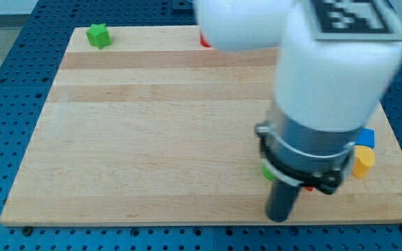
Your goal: Slide red star and blue triangle slightly up
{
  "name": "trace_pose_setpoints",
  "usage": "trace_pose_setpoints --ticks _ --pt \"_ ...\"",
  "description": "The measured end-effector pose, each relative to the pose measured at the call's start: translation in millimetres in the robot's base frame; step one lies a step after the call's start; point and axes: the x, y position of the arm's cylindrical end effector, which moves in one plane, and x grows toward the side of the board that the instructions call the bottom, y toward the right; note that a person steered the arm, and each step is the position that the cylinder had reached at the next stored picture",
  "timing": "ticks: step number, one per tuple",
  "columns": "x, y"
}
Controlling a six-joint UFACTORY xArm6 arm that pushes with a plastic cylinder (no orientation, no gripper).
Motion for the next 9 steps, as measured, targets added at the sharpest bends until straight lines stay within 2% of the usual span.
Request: trace_pose_setpoints --ticks 2,3,6,9 --pt "-19.0 55.3" --pt "-28.1 61.3" --pt "-29.8 20.2" --pt "-73.3 21.9"
